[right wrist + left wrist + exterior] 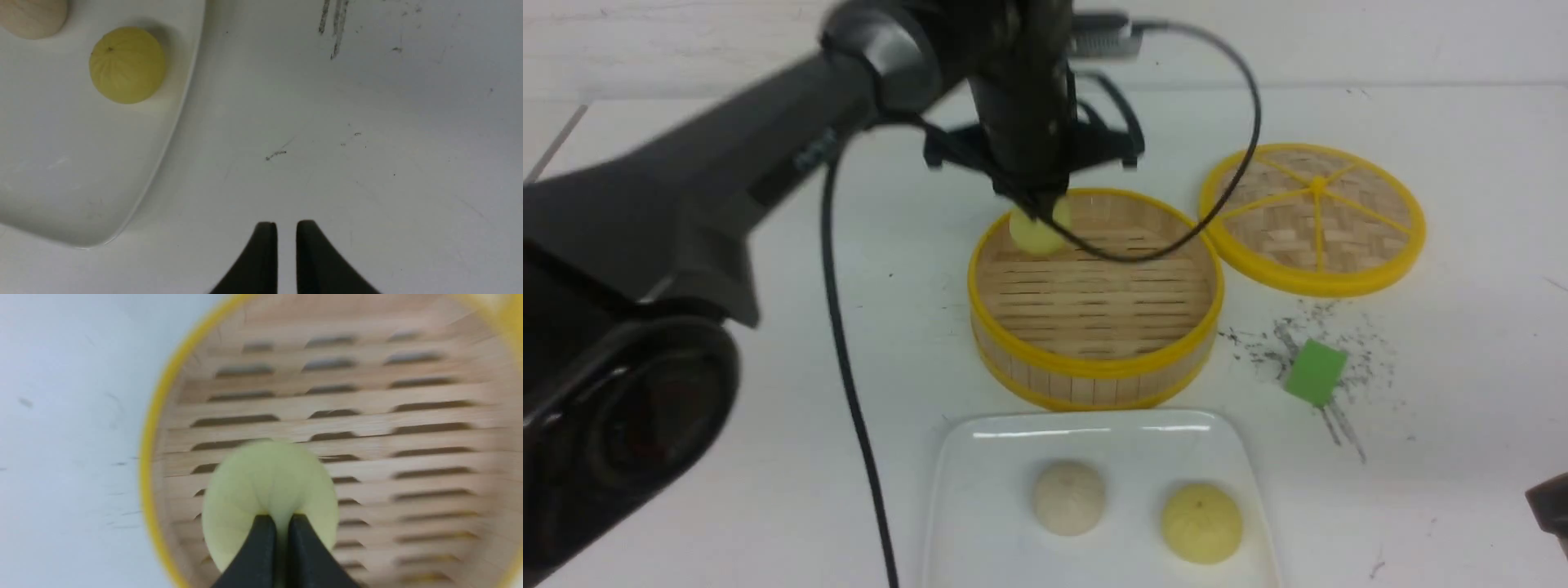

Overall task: Put the steamed buns into the plate on the white tablecloth.
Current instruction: 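Carry the bun from the bamboo steamer to the plate with the left gripper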

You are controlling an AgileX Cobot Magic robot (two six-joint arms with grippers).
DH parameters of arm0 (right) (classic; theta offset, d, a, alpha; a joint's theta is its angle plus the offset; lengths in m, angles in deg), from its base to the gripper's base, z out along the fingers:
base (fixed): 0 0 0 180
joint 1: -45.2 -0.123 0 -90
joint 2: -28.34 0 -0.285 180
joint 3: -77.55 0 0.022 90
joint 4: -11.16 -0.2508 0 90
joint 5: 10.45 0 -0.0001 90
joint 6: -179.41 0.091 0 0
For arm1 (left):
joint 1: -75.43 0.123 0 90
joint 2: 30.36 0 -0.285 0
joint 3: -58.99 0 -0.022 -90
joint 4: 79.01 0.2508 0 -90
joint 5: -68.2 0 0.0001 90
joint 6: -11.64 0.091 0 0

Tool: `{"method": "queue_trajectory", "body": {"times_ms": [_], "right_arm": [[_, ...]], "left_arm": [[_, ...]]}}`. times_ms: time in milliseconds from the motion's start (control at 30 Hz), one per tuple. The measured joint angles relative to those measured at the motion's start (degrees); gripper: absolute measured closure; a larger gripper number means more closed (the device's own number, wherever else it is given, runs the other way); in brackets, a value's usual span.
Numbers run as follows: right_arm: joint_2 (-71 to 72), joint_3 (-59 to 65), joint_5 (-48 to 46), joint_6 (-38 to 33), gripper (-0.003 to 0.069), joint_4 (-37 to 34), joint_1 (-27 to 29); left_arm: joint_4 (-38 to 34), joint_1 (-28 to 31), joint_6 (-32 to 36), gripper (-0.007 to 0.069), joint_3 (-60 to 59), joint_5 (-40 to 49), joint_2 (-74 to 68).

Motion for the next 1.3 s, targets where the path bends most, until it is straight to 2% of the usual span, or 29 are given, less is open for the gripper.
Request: {"method": "queue_trajectory", "body": {"times_ms": [167, 233, 267, 367, 433, 500, 667, 700, 767, 900, 1100, 1300], "right_arm": [[0.0, 0.0, -0.2, 0.0, 0.0561, 0.0, 0.0], [0.0, 0.0, -0.2, 0.0, 0.0559, 0.0, 0.0], [0.0, 0.0, -0.2, 0.0, 0.0557, 0.0, 0.0], [0.0, 0.0, -0.2, 0.0, 0.0553, 0.1, 0.0], [0.0, 0.0, -0.2, 0.0, 0.0550, 0.1, 0.0], [0.0, 0.0, -0.2, 0.0, 0.0547, 0.1, 0.0], [0.0, 0.0, -0.2, 0.0, 0.0541, 0.0, 0.0], [0.0, 0.0, -0.2, 0.0, 0.0541, 0.0, 0.0], [0.0, 0.0, -0.2, 0.0, 0.0538, 0.0, 0.0], [0.0, 0.0, -0.2, 0.0, 0.0533, 0.0, 0.0], [0.0, 0.0, -0.1, 0.0, 0.0526, 0.0, 0.0], [0.0, 0.0, -0.1, 0.0, 0.0524, 0.0, 0.0]], "left_arm": [[-2.4, 0.0, 4.6, 0.0605, 2.9, 0.7, 6.5], [-5.3, 0.0, 6.1, 0.0605, 2.9, 0.7, 9.1], [-9.1, 0.0, 8.3, 0.0605, 2.0, 0.7, 11.6], [-14.9, 0.0, 11.1, 0.0605, -2.2, 0.7, 15.2], [-18.9, -0.1, 12.8, 0.0605, -9.8, 0.7, 19.5], [-19.9, -0.1, 13.2, 0.0605, -18.0, 0.7, 23.0], [-18.9, -1.4, 11.5, 0.0603, -38.4, 0.7, 27.9], [-18.8, -1.6, 11.2, 0.0603, -39.2, 0.7, 28.0], [-17.6, -5.3, 9.5, 0.0603, -48.5, 0.4, 28.5], [-15.1, -11.4, 5.4, 0.0603, -56.8, -4.8, 28.6], [-9.9, -16.7, -4.0, 0.0592, -60.2, -12.9, 28.7], [-6.0, -17.5, -7.4, 0.0545, -60.2, -16.4, 28.7]]}}
